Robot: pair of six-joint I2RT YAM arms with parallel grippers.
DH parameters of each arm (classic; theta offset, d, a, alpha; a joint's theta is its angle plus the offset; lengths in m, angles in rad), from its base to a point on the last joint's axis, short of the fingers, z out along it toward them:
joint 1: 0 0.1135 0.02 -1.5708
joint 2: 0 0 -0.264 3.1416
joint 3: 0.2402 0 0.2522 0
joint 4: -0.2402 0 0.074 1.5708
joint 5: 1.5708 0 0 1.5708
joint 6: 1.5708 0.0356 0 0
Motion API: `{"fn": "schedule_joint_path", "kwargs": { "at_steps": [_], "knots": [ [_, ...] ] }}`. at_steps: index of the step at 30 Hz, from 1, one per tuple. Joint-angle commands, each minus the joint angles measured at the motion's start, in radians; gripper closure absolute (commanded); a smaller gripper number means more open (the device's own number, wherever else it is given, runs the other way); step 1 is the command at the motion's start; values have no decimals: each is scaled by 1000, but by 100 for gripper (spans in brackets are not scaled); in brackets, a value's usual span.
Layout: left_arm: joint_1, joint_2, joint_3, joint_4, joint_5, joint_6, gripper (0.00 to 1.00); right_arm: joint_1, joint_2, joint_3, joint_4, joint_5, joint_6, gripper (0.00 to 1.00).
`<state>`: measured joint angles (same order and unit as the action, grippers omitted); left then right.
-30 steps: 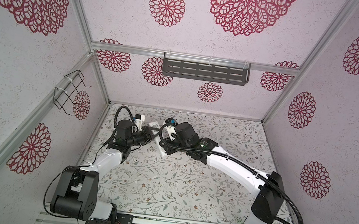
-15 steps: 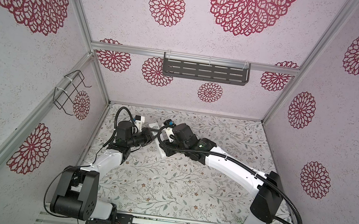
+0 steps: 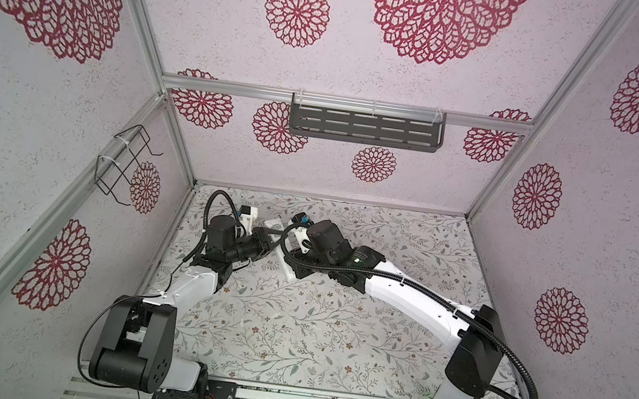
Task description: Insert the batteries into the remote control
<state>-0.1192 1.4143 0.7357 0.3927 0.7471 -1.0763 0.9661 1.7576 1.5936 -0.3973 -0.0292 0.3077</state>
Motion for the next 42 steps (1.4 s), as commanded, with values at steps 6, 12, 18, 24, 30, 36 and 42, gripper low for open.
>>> {"fn": "schedule_joint_path", "kwargs": {
  "at_steps": [6, 12, 18, 24, 30, 36, 42],
  "knots": [
    [1, -32, -4, 81, 24, -18, 100, 8, -3, 31, -13, 17, -1, 86],
    [1, -31, -13, 117, 28, -36, 100, 8, -5, 29, -14, 21, 0, 86],
    [1, -28, -16, 149, 31, -55, 100, 7, -9, 19, -15, 21, 0, 86],
    [1, -25, -16, 166, 35, -65, 100, 7, -13, 17, -15, 29, 0, 86],
    [1, -22, -23, 183, 43, -69, 100, 7, -11, 17, -20, 40, -7, 87],
    [1, -18, -30, 215, 53, -88, 100, 15, 5, 40, -43, 45, -31, 88],
    [1, -18, -32, 231, 56, -98, 100, 15, -4, 25, -28, 40, -21, 78]
  ]
}}
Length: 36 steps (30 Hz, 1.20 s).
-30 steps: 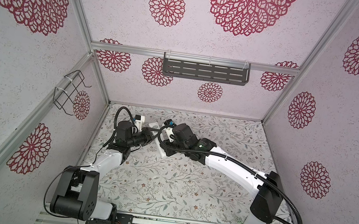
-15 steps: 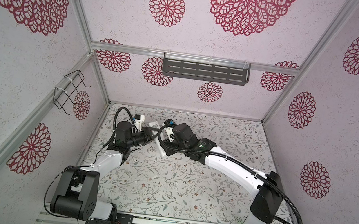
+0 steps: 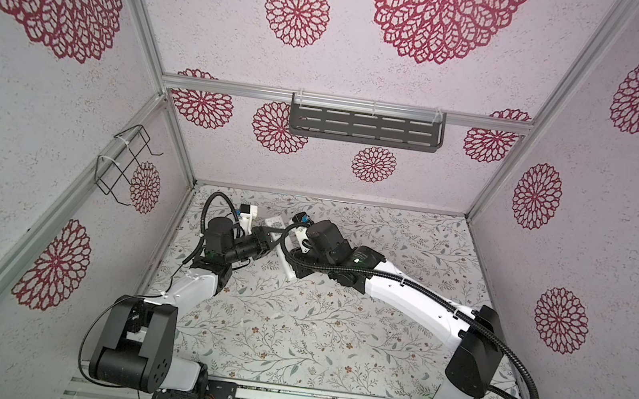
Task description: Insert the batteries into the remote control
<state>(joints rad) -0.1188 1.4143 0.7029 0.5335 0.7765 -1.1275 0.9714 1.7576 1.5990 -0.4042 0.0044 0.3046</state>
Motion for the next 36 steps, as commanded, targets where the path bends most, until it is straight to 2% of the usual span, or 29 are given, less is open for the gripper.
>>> {"fn": "schedule_joint_path", "kwargs": {
  "at_steps": [1, 10, 16, 26, 36],
  "knots": [
    [1, -17, 0, 93, 26, -48, 100, 10, -7, 18, -19, 6, -17, 74],
    [1, -14, -3, 114, 29, -58, 100, 10, -18, 18, -16, 21, -9, 51],
    [1, -18, -11, 116, 29, -58, 100, 10, -34, 30, -20, 48, -6, 42],
    [1, -24, -22, 118, 25, -59, 100, 7, -102, -4, 63, 55, 16, 36],
    [1, -40, -28, 109, 27, -53, 100, -17, -85, 1, 10, 86, 62, 41]
  ]
}}
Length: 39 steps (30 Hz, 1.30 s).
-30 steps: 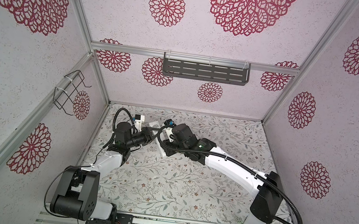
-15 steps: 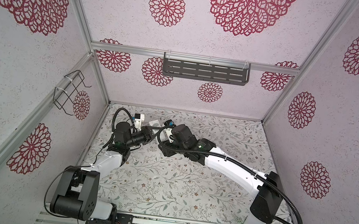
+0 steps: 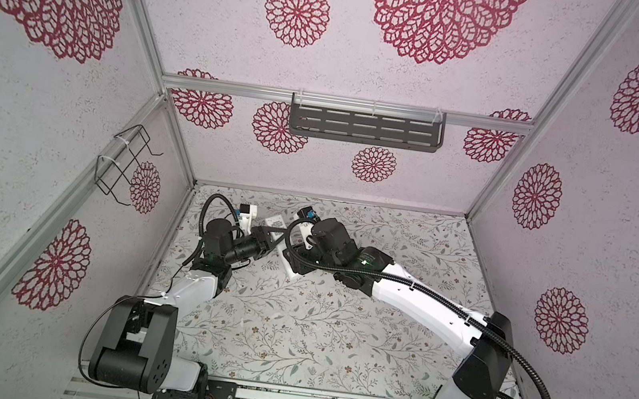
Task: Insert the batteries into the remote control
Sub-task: 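Press the white cover down flat onto the remote with the right gripper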
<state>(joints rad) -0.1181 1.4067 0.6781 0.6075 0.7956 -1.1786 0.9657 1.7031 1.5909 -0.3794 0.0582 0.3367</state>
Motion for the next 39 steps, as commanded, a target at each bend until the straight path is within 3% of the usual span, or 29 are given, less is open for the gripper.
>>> {"fn": "schedule_joint_path", "kwargs": {
  "at_steps": [1, 17, 30, 34, 37, 39],
  "knots": [
    [0, -32, -3, 34, 8, -1, 100, -11, -30, 6, -15, 33, 32, 42],
    [1, -41, 0, 27, 13, 1, 100, -32, 3, -23, -52, 25, 70, 52],
    [1, -54, -2, -4, 7, 17, 100, -38, 69, 11, -124, 1, 81, 53],
    [1, -70, 13, -112, -22, 72, 100, -38, 48, 7, -105, 5, 82, 50],
    [1, -81, 70, -361, -69, 200, 100, -39, 34, 13, -108, 16, 78, 45],
    [0, -89, 83, -429, -96, 241, 100, -39, 11, 2, -90, 26, 73, 42]
  ]
}}
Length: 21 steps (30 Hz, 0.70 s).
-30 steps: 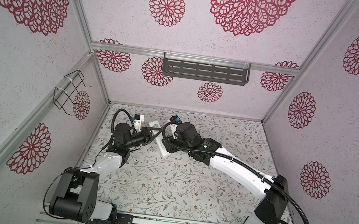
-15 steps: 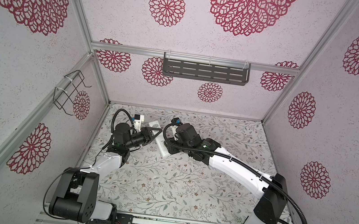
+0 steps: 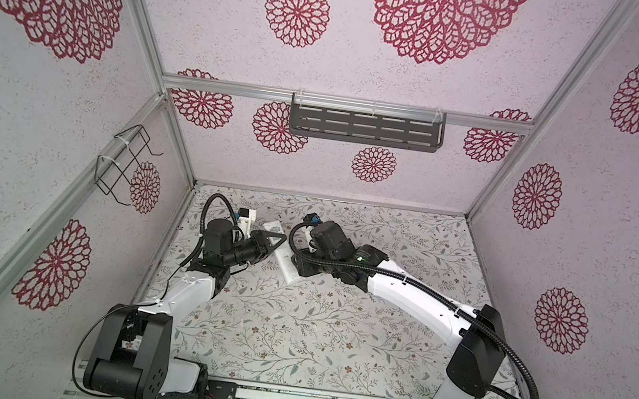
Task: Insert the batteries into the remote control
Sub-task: 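Press the white cover down flat onto the remote with the right gripper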
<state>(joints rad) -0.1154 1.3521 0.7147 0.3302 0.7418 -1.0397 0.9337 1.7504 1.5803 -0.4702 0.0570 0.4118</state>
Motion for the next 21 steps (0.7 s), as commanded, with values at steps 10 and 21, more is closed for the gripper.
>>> {"fn": "schedule_joint_path", "kwargs": {
  "at_steps": [10, 21],
  "knots": [
    [-21, -20, 141, -505, -231, 224, 100, -31, -114, -54, 41, 1, -19, 31],
    [-71, -12, 247, -633, -320, 188, 100, -51, -48, -99, 172, -418, -13, 2]
  ]
}}
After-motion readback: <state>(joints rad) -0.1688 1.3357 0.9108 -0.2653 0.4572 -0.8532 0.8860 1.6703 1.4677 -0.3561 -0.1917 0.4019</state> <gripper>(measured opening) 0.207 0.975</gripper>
